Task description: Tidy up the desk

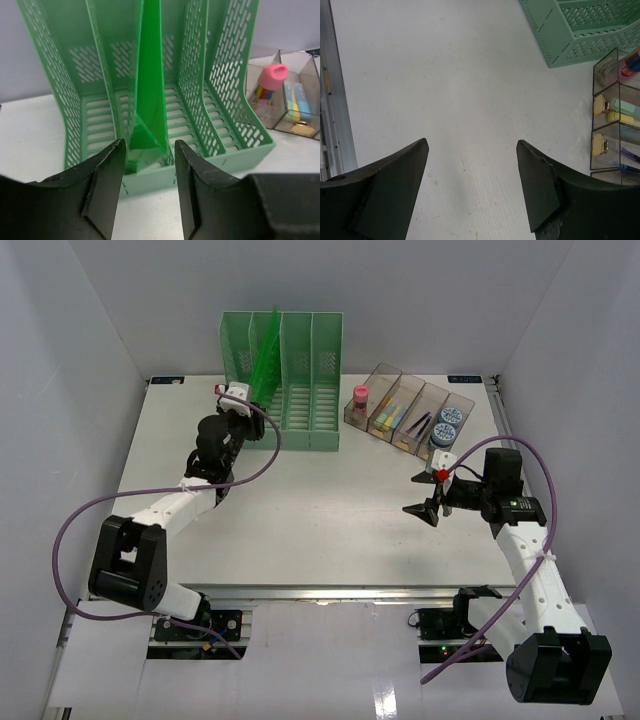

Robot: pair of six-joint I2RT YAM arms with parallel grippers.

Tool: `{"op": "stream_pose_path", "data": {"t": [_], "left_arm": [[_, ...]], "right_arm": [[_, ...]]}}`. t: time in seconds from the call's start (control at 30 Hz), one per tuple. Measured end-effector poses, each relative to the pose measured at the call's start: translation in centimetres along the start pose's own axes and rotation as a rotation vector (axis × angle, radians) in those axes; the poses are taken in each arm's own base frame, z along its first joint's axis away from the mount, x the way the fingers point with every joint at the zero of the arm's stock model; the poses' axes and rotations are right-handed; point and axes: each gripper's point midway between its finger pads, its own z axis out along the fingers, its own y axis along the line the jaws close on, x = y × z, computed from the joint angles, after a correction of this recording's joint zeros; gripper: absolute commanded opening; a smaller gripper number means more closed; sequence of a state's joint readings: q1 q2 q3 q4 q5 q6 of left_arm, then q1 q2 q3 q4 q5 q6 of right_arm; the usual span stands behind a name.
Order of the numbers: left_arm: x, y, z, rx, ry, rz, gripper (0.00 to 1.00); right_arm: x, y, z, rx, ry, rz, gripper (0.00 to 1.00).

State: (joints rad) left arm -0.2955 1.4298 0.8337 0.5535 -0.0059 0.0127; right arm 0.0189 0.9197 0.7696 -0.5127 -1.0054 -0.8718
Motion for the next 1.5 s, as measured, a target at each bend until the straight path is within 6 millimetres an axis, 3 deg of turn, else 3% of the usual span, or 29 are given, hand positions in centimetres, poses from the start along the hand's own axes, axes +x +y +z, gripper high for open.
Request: {"op": "stream_pose_path", "data": {"t": [0.07, 0.17, 0.43, 0.53, 0.63, 0.73, 0.9, 1.03, 1.17, 1.27, 1.33, 1.43, 1.5], "left_arm": [[-0.7, 0.2, 0.7, -0.01, -0.017, 0.006, 0.18], [-1.8, 0.9, 1.2, -0.037, -0.03, 0.02, 0.1], [-4.9, 1.5, 3.2, -0.064, -0.001, 0.022, 0.12], [-5.7, 1.5, 4.2, -0.064, 0.014, 0.024, 0.24], [-5.9, 1.5, 5.1, -0.065, 0.043, 0.018, 0.63], [-6.0, 1.5, 6.6, -0.065, 0.061, 0.01, 0.77], [-5.4, 1.4, 7.2, -0.07, 0.103, -0.023, 0.86], [-6.4, 1.3, 6.7, -0.067, 0.093, -0.04, 0.96], [-10.0, 0.8, 4.3, -0.044, 0.028, -0.063, 0.98], [-14.5, 0.6, 0.0, -0.027, -0.074, -0.091, 0.98], [-17.1, 0.1, -3.6, 0.0, -0.148, -0.111, 0.98], [-18.5, -1.1, -9.0, 0.068, -0.216, -0.125, 0.98], [-17.6, -2.7, -12.2, 0.163, -0.242, -0.121, 0.98]], "right_arm": [[0.1, 0.1, 0.0, -0.002, 0.002, 0.005, 0.78], [0.2, 0.1, 0.0, -0.004, 0.004, 0.009, 0.78], [0.3, 0.1, 0.0, -0.002, 0.006, 0.008, 0.78], [0.3, 0.1, 0.0, -0.003, 0.006, 0.007, 0.78], [0.3, 0.0, 0.0, -0.003, 0.006, 0.006, 0.78], [0.4, -0.2, -0.2, 0.007, 0.008, 0.009, 0.78], [0.6, -0.6, -0.5, 0.026, 0.013, 0.016, 0.78], [0.6, -0.6, -0.6, 0.027, 0.013, 0.017, 0.79], [0.6, -0.6, -0.6, 0.029, 0.014, 0.018, 0.82], [0.7, -0.6, -0.6, 0.03, 0.015, 0.024, 0.93], [0.9, -0.7, -0.6, 0.031, 0.018, 0.035, 0.9], [1.3, -1.0, -0.6, 0.037, 0.027, 0.058, 0.9], [1.5, -1.1, -0.6, 0.046, 0.037, 0.072, 0.9]]}}
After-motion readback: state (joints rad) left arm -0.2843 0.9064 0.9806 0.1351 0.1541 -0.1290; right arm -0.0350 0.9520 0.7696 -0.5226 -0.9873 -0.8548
